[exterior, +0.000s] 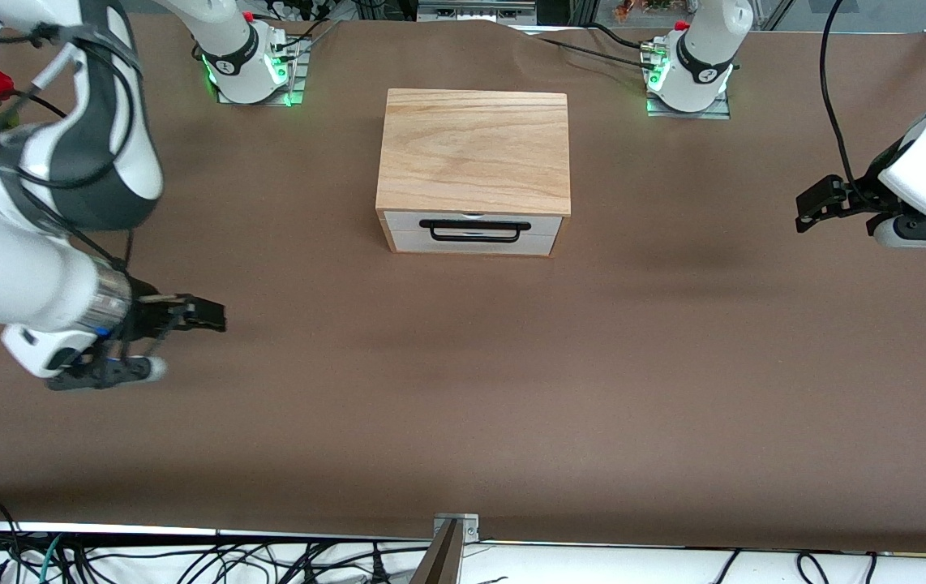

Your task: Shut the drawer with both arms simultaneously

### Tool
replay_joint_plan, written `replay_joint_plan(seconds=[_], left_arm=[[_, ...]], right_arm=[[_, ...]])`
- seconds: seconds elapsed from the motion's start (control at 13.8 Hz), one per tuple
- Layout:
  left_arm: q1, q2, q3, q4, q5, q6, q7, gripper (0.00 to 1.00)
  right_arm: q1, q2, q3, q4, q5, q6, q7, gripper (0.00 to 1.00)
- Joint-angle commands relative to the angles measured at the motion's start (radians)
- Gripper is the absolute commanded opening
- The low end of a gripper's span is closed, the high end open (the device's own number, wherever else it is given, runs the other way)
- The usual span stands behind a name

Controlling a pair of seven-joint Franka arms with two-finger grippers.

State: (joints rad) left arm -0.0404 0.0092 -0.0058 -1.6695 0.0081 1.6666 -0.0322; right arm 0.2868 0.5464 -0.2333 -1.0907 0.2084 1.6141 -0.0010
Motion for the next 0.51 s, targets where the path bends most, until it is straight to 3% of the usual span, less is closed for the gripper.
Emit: replay_joint_plan(seconds=[0.0, 0.14, 0.29, 0.43], left_arm=[[-0.018, -0.016, 0.01, -0.013, 0.016, 0.004, 0.014, 1.0], [-0.019, -0.014, 0.007, -0.006, 0.016, -0.002, -0.014, 1.0], [-0.024, -0.014, 0.006, -0.004, 0.016, -0.007, -0.043, 1.0], [-0.026, -0.014, -0.009, -0.003, 0.024, -0.007, -0.048, 1.0]], right_arm=[[-0.057, -0.146, 0.012, -0.123, -0.084, 0.01, -0.001, 1.0], [-0.061, -0.225, 0.035, -0.175, -0.173, 0.009, -0.001, 1.0], [-0.113, -0.282, 0.086, -0.224, -0.173, 0.009, -0.001, 1.0], [-0.144, -0.348, 0.097, -0.296, -0.173, 0.015, 0.009, 1.0]])
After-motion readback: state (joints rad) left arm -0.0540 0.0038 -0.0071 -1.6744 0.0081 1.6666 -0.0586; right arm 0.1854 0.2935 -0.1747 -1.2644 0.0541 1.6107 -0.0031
